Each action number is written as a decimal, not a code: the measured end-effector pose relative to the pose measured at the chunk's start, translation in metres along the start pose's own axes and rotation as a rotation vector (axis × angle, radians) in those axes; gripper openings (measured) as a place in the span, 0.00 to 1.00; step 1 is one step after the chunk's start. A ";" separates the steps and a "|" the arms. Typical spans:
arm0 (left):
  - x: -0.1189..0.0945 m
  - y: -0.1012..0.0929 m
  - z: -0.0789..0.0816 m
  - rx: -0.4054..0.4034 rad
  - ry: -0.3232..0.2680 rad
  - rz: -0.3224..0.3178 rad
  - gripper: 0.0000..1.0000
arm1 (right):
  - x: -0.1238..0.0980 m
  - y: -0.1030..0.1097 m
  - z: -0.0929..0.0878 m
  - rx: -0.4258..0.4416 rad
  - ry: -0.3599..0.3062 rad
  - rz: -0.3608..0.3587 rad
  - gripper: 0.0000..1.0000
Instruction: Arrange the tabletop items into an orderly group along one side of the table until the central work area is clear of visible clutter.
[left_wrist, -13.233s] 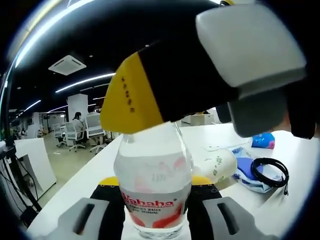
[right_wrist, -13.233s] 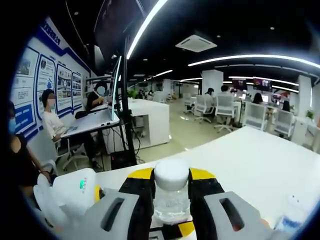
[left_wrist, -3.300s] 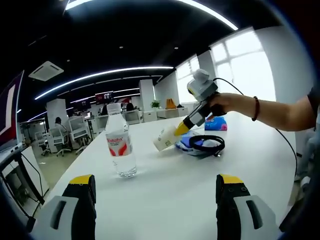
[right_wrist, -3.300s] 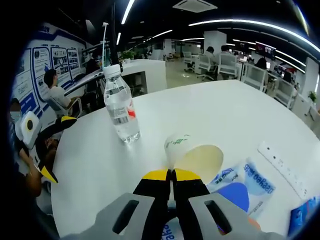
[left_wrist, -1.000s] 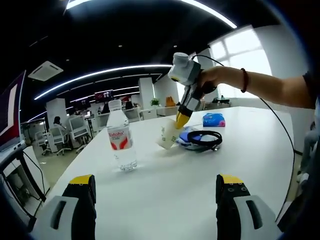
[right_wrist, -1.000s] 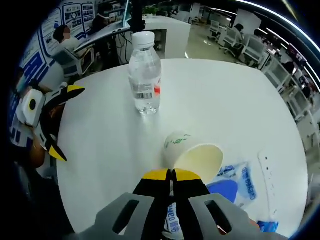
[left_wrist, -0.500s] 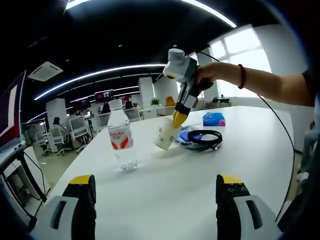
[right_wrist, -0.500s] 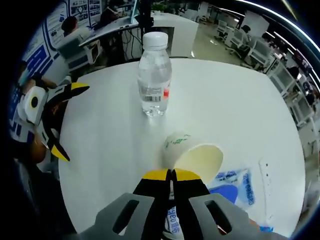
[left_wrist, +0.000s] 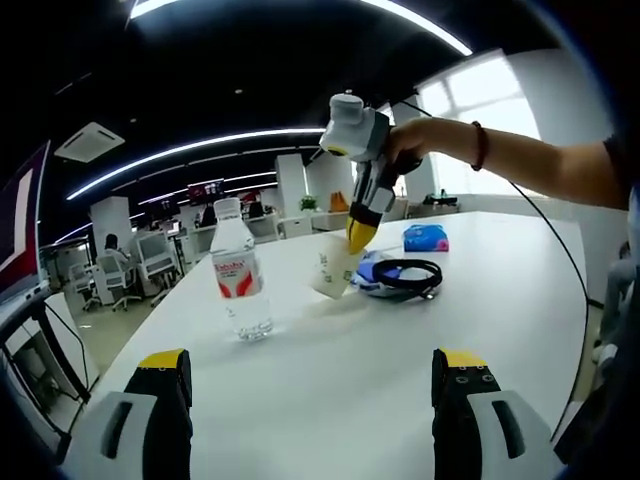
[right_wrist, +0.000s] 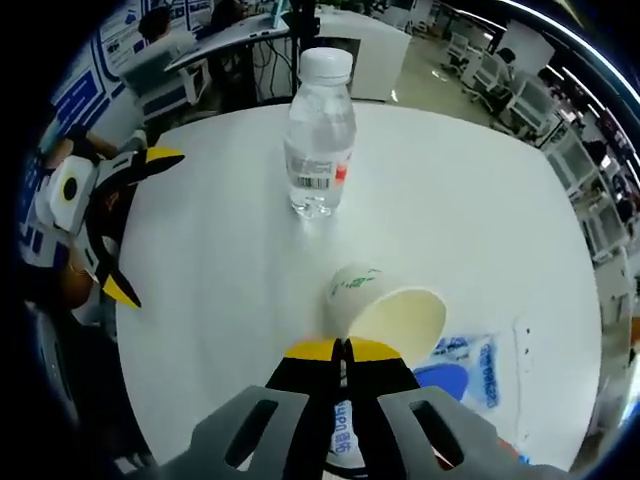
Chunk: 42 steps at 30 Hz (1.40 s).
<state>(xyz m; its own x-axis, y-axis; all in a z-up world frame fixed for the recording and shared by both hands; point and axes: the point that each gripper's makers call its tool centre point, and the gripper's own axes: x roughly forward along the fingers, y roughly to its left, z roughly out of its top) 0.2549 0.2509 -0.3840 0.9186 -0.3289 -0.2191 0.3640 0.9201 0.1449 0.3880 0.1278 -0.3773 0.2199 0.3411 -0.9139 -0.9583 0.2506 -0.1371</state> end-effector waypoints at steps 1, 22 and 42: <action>0.000 0.000 -0.001 0.001 0.004 0.000 1.00 | 0.000 0.001 0.000 -0.012 0.012 0.003 0.00; -0.001 0.002 0.000 -0.021 -0.022 -0.003 1.00 | -0.002 -0.002 0.010 -0.067 0.103 0.019 0.00; -0.004 0.003 -0.002 -0.016 -0.022 0.002 1.00 | -0.005 0.005 0.016 -0.097 0.181 0.029 0.00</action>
<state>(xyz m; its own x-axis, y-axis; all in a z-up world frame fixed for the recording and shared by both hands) 0.2516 0.2552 -0.3848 0.9225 -0.3315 -0.1978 0.3598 0.9240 0.1296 0.3849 0.1421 -0.3678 0.1640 0.1764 -0.9706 -0.9787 0.1521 -0.1377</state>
